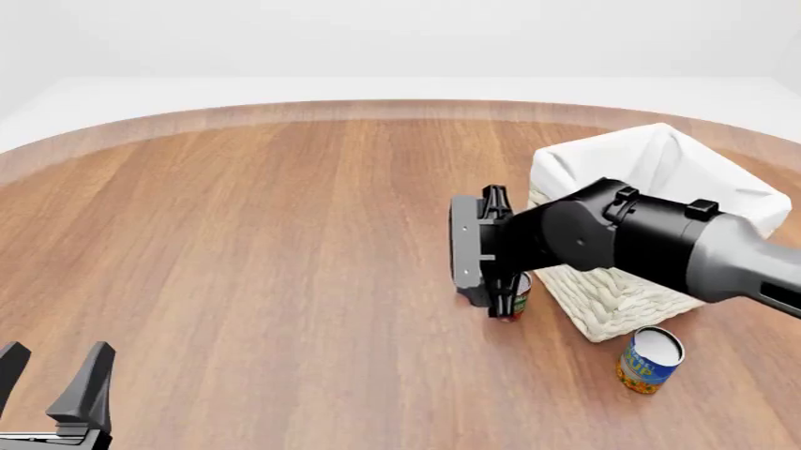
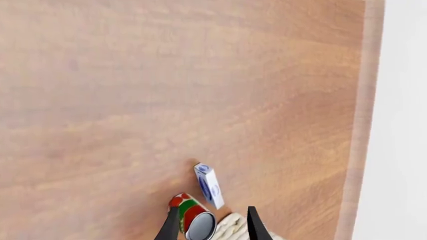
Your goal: Pick up the alphabet soup and the cream cheese box, and put them in the basket.
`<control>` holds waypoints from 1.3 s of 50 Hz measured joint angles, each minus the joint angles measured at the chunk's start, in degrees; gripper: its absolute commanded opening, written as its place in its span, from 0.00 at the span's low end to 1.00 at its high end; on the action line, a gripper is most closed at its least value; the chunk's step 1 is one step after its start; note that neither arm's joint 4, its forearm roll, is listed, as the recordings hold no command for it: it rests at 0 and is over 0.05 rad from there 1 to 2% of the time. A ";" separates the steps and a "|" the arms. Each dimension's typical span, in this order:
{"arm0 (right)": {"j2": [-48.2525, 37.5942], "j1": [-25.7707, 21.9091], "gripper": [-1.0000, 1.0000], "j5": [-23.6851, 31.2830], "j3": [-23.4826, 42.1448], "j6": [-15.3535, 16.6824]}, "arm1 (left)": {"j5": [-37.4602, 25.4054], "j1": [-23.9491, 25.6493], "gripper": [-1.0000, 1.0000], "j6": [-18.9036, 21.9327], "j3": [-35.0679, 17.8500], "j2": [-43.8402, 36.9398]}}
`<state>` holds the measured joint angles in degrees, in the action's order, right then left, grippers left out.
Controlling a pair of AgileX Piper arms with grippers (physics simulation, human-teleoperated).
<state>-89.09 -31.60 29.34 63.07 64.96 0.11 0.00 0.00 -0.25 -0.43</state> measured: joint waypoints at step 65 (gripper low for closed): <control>-10.65 0.66 1.00 3.66 5.97 6.72 | 0.00 0.00 1.00 0.00 0.00 0.00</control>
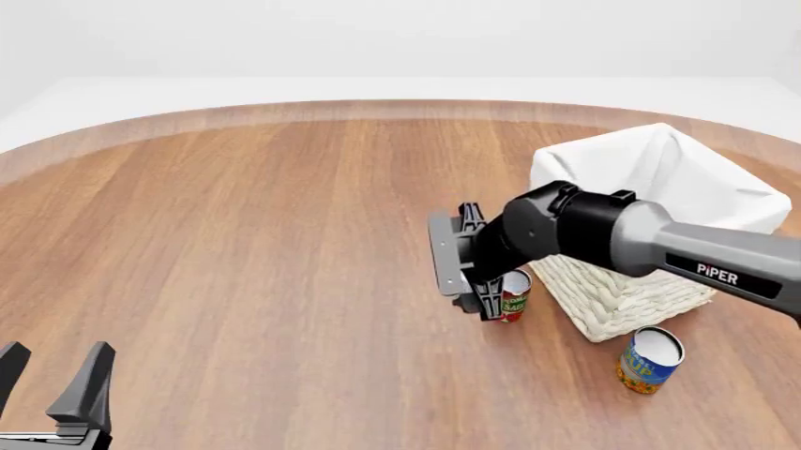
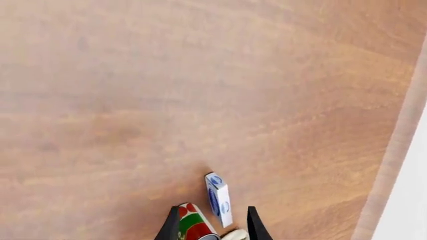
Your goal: Pick up the alphabet soup and the cream cheese box, and put them in the basket.
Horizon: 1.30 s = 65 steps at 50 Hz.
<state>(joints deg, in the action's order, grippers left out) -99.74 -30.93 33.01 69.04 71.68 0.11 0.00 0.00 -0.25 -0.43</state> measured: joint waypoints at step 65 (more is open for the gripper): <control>-8.67 1.48 1.00 1.38 6.63 3.91 | 0.00 0.00 1.00 0.00 0.00 0.00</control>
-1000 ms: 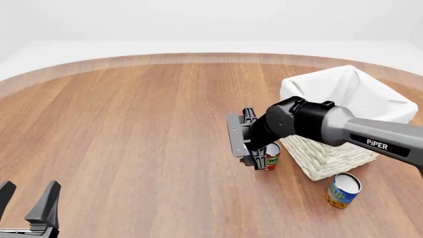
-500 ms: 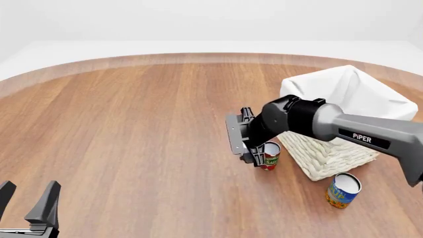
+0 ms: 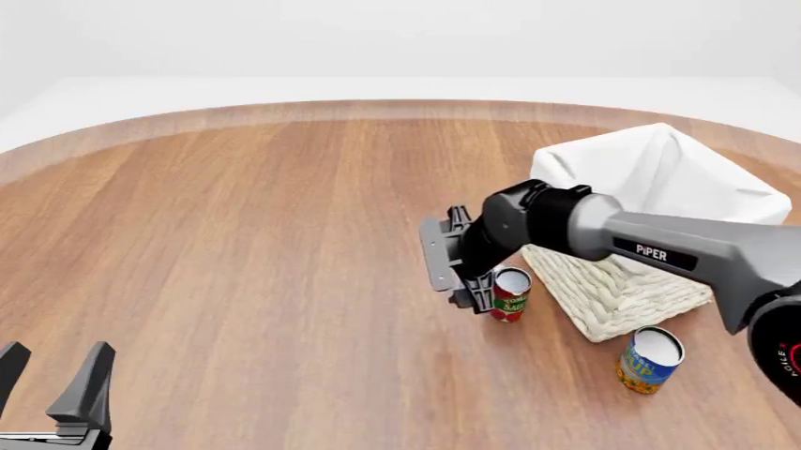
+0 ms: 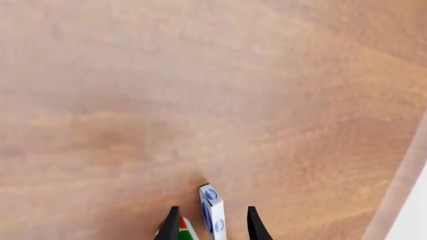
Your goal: Pick up the alphabet soup and the cream cheese box, and put them in the basket.
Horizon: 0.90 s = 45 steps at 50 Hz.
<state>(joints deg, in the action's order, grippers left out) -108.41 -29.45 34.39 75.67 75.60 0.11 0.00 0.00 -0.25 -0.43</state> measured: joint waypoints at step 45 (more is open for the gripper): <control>-7.31 1.58 1.00 1.24 4.81 1.70 | 0.00 0.00 1.00 0.00 0.00 0.00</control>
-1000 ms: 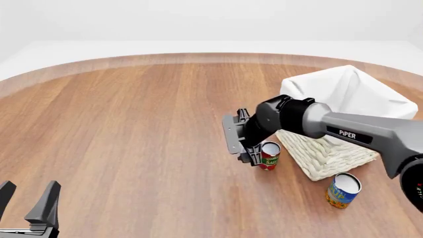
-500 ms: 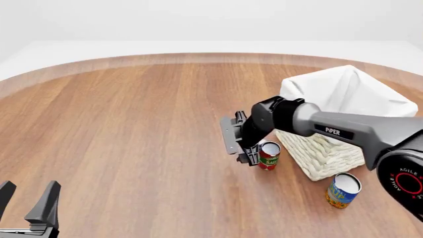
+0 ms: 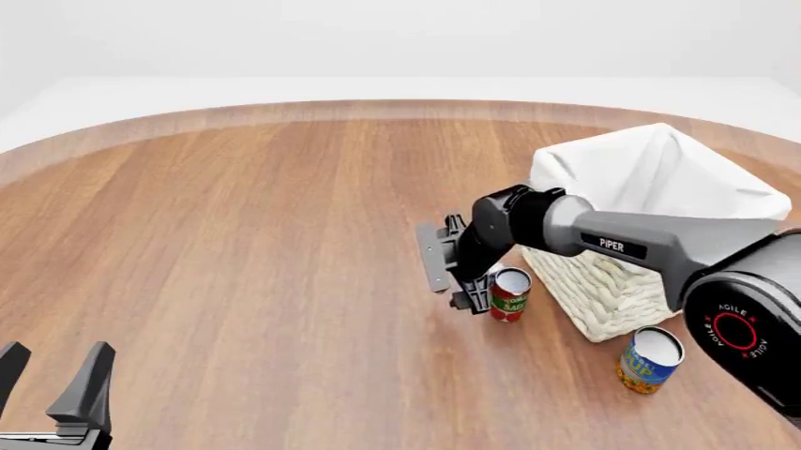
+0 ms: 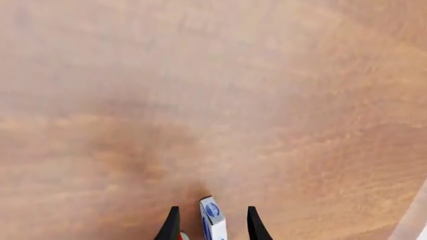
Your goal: Pick up the alphabet soup and the cream cheese box, and put them in the basket.
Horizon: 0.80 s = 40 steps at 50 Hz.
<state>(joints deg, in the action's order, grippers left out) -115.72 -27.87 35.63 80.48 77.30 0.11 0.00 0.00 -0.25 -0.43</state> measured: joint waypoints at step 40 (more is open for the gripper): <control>-5.51 1.59 1.00 2.06 4.80 1.16 | 0.00 0.00 1.00 0.00 0.00 0.00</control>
<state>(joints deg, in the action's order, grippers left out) -121.23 -26.27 37.69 85.27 78.46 0.11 0.00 0.00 -0.25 -0.43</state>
